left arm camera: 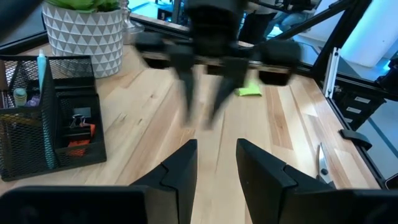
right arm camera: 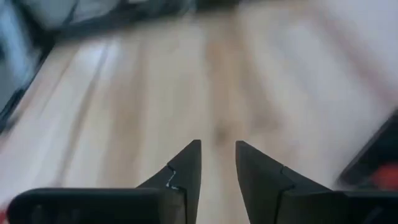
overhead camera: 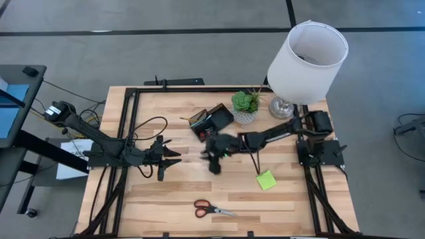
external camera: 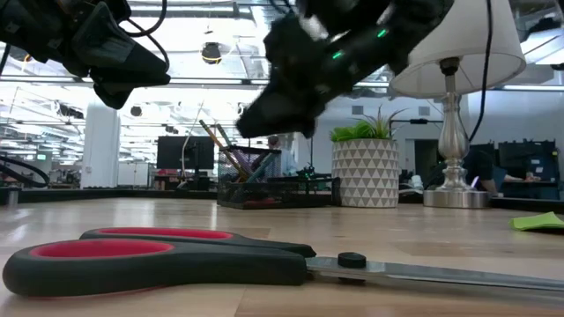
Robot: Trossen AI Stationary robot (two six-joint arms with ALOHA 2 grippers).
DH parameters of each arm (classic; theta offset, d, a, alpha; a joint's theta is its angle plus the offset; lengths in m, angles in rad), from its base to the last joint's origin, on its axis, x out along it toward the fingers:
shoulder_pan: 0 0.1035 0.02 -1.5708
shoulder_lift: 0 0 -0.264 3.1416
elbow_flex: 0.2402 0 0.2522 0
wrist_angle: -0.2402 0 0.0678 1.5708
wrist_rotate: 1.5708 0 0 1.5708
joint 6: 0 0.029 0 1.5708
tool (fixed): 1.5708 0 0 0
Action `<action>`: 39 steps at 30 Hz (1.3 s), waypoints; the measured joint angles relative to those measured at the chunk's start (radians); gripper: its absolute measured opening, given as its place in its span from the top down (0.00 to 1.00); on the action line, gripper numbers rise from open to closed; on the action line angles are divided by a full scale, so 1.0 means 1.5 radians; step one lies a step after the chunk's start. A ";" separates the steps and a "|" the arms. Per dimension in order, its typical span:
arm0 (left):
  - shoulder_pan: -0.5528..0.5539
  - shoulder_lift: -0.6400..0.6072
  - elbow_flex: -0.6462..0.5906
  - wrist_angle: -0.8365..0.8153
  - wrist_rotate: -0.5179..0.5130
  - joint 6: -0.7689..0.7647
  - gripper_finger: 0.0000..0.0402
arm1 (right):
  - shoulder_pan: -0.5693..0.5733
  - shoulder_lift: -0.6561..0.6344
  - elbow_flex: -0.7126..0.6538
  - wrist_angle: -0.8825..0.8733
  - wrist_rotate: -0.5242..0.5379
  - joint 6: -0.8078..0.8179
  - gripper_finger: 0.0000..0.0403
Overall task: Pick and place office supplies into organizer
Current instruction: Put the green notepad into the black desk organizer
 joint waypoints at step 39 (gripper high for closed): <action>0.000 0.000 0.001 0.070 0.009 0.004 0.74 | 0.230 -0.110 0.105 -0.935 -0.028 0.225 0.82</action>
